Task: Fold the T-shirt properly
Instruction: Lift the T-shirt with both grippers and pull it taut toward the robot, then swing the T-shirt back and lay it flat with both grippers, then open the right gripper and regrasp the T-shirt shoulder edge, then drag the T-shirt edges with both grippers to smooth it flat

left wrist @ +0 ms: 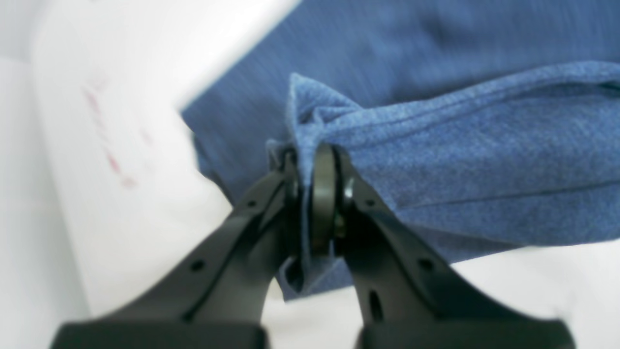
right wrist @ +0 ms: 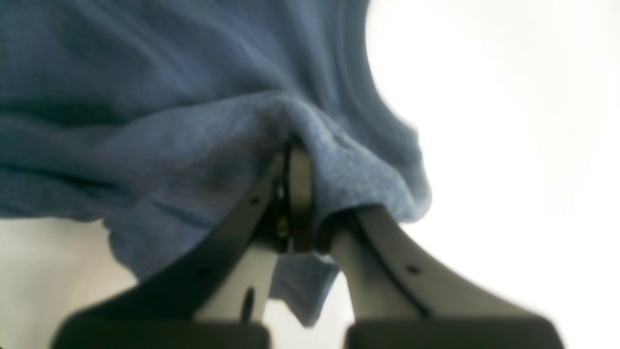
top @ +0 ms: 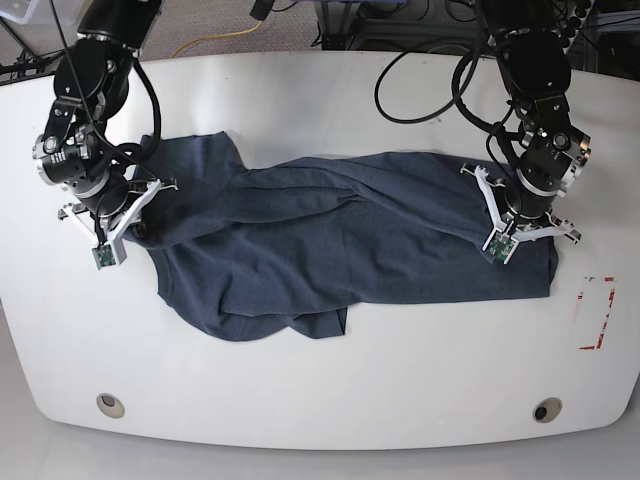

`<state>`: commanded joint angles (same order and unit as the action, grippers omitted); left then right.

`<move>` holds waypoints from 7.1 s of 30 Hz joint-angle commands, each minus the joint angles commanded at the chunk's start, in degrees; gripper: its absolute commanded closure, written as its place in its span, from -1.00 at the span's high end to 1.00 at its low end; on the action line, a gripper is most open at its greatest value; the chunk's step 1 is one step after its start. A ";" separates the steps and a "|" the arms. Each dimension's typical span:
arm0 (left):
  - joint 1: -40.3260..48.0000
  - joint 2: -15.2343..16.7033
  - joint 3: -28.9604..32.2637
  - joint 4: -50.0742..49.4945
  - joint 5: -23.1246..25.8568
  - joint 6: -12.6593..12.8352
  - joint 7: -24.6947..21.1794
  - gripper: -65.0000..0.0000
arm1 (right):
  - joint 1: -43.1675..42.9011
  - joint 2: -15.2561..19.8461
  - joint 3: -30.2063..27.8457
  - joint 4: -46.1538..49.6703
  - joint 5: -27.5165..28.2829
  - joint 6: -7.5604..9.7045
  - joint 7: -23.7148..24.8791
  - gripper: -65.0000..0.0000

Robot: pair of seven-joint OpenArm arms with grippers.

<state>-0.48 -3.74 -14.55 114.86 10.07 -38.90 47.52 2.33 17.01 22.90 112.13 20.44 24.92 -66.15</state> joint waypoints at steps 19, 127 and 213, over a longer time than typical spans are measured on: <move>-27.43 0.35 -0.09 -0.09 -0.09 4.40 12.40 -1.00 | 31.30 7.82 -11.96 -16.70 -5.89 0.44 0.53 -1.00; 18.99 -1.23 -25.05 0.35 -0.26 -1.10 13.89 -1.00 | -21.80 -22.15 7.47 -10.55 36.22 2.64 -7.65 0.60; 15.47 -0.70 -16.44 0.26 -0.09 -1.10 13.89 -1.00 | -9.32 3.78 8.62 -21.80 30.15 1.93 -5.01 -0.06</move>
<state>14.99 -4.44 -30.99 115.12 9.98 -40.00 61.41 -6.99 20.79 31.52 90.33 50.59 26.86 -71.16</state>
